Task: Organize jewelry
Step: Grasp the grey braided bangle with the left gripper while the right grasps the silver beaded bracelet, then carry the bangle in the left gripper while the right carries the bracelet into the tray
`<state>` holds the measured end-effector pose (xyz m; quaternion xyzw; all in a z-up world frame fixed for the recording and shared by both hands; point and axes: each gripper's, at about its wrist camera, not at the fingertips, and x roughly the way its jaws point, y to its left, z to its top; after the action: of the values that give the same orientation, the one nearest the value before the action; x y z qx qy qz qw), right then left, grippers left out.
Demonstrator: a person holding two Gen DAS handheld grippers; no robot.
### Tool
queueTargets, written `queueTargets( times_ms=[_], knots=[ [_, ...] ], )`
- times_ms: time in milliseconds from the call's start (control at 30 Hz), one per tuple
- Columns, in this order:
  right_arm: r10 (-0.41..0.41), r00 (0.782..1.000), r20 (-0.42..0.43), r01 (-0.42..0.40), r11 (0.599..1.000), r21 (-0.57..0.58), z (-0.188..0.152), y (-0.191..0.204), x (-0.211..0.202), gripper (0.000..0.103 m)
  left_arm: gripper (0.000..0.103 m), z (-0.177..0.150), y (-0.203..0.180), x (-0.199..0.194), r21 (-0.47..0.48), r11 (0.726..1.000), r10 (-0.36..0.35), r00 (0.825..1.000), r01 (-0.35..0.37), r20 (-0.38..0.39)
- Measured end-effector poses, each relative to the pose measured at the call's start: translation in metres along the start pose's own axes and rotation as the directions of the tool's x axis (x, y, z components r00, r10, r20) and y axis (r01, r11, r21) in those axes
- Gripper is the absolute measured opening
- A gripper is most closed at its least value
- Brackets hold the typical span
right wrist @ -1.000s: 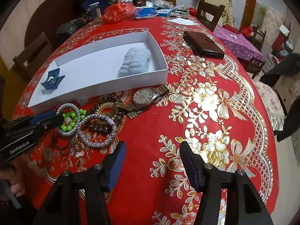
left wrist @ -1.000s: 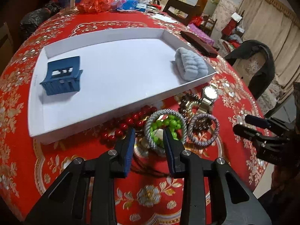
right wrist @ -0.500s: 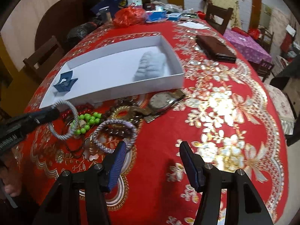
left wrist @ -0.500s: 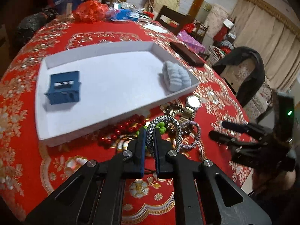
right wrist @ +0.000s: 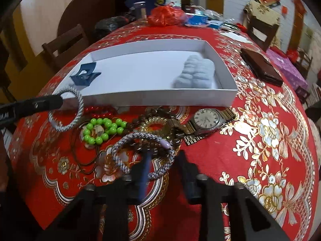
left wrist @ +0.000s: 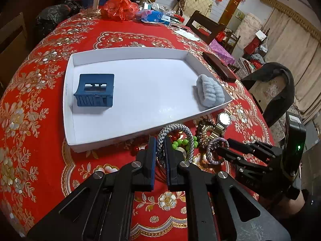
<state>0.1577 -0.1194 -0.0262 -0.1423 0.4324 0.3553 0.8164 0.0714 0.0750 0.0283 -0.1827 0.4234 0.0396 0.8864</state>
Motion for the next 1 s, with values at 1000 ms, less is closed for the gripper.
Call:
queueTargets(
  times_ms=[1000],
  knots=[
    [-0.004, 1.0, 0.018, 0.004, 1.0, -0.026, -0.011, 0.004, -0.006, 0.015, 0.006, -0.004, 0.007, 0.004, -0.022, 1.0, 0.02, 1.0, -0.02, -0.022]
  ],
)
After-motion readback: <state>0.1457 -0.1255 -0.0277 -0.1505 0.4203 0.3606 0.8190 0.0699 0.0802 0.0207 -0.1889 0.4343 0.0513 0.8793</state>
